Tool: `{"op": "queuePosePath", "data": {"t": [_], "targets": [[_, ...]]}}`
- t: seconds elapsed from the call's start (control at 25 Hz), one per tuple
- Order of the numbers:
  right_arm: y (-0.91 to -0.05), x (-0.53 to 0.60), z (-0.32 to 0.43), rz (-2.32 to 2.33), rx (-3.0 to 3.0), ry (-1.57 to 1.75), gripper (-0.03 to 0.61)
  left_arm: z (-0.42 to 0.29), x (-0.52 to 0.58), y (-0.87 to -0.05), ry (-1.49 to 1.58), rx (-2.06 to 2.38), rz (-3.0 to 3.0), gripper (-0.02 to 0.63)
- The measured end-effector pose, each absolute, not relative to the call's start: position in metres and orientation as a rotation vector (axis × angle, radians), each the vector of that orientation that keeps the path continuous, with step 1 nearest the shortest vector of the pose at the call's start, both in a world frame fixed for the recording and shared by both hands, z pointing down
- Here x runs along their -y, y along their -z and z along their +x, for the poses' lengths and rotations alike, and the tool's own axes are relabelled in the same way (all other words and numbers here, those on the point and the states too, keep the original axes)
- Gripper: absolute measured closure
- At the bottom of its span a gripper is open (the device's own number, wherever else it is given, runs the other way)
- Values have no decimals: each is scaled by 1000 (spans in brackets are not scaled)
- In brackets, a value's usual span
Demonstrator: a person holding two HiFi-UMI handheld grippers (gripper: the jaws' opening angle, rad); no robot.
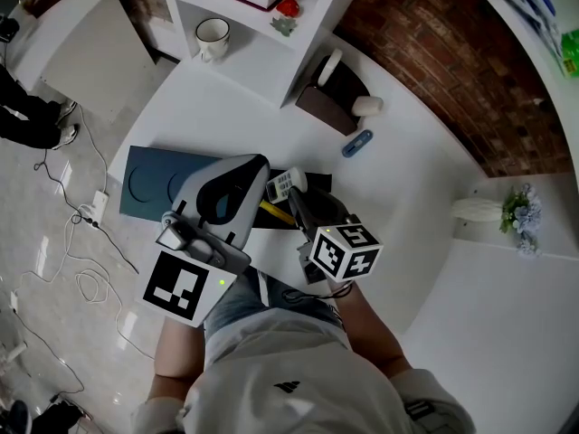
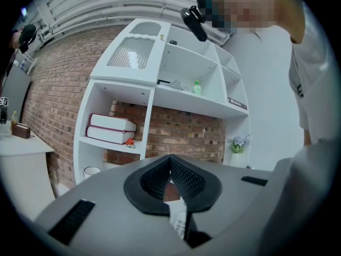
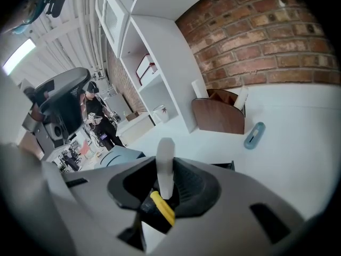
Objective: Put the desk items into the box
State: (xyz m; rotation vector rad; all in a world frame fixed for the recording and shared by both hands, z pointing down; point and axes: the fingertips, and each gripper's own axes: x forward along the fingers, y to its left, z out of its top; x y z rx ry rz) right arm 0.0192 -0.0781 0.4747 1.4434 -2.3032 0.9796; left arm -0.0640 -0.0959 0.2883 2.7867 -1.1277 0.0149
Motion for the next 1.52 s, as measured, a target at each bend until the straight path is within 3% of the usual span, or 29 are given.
{"op": "queuePosePath", "data": {"t": [1.52], "targets": [[-495, 42, 71, 1519, 2155, -1039, 436, -32, 92, -279, -15, 1011, 2853, 601]]}}
